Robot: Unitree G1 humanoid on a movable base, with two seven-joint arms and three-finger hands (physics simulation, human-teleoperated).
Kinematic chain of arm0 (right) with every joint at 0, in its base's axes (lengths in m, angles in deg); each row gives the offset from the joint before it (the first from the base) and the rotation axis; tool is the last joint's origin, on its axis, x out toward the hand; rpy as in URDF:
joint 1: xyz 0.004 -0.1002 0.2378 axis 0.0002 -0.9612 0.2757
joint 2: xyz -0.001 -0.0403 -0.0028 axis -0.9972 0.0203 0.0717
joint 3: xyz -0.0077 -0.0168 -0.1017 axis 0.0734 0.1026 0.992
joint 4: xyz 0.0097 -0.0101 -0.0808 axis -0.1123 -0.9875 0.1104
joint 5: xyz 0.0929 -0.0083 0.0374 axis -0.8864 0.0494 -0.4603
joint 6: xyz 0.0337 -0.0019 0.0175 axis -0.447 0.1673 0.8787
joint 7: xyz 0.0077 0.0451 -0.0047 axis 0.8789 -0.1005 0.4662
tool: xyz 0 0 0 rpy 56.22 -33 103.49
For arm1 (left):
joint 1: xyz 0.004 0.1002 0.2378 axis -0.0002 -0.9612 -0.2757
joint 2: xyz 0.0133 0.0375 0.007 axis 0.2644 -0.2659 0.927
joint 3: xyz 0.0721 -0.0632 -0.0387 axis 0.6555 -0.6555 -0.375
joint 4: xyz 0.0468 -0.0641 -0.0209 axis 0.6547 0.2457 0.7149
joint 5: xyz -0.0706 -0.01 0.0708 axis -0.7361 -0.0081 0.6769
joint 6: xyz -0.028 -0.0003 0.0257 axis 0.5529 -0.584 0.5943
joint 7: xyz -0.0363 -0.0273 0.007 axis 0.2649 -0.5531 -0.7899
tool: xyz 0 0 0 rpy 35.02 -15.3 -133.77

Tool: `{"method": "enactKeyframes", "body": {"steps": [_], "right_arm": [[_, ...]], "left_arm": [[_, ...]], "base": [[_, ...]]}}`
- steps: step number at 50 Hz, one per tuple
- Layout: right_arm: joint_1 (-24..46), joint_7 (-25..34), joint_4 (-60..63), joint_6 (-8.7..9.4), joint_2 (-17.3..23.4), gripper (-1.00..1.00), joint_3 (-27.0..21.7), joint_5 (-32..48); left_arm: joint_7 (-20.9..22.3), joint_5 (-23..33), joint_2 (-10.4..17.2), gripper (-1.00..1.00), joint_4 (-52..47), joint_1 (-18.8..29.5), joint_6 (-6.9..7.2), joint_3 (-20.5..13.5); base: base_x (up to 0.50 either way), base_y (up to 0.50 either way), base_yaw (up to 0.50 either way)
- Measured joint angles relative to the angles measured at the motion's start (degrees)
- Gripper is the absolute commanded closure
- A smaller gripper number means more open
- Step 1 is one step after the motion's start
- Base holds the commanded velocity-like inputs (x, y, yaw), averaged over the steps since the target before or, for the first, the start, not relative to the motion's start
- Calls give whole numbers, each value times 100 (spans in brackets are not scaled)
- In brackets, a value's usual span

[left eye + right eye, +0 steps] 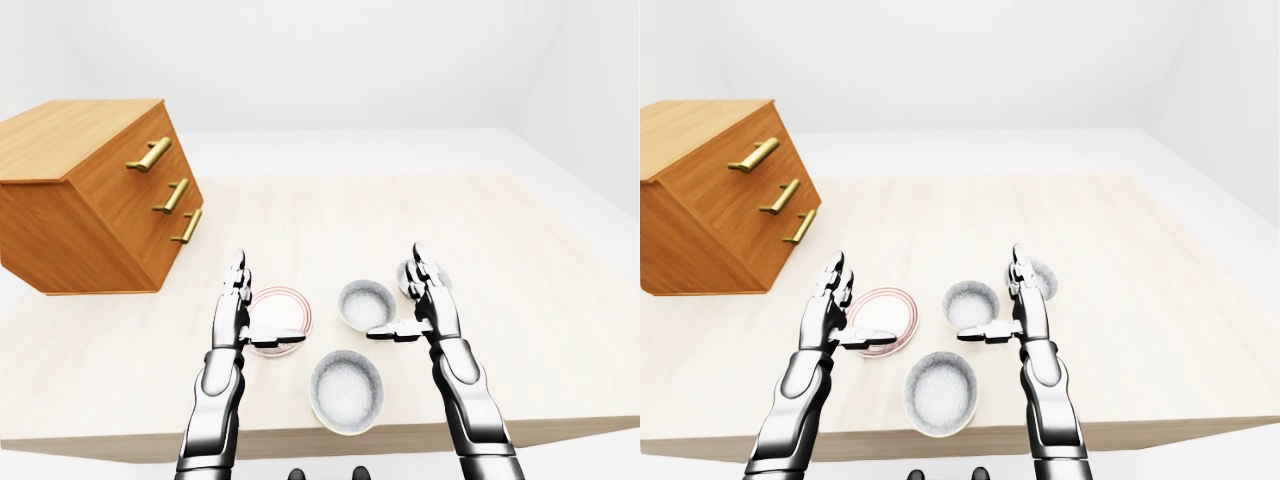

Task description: Stack the bowl at the front on the bowl in the middle.

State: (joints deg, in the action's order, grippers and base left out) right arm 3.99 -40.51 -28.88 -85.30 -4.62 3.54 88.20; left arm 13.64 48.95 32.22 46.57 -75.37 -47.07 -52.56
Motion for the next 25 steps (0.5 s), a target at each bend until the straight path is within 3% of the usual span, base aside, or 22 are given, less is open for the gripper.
{"method": "enactKeyframes", "body": {"steps": [12,25], "right_arm": [[3,-6,18,4,0,-100,-9,-2],[12,-37,-55,-126,7,-100,-8,55]], "left_arm": [[4,8,1,-100,6,-5,-19,1],[5,15,0,-100,26,-7,-44,1]], "base": [[20,0,0],[1,0,0]]}}
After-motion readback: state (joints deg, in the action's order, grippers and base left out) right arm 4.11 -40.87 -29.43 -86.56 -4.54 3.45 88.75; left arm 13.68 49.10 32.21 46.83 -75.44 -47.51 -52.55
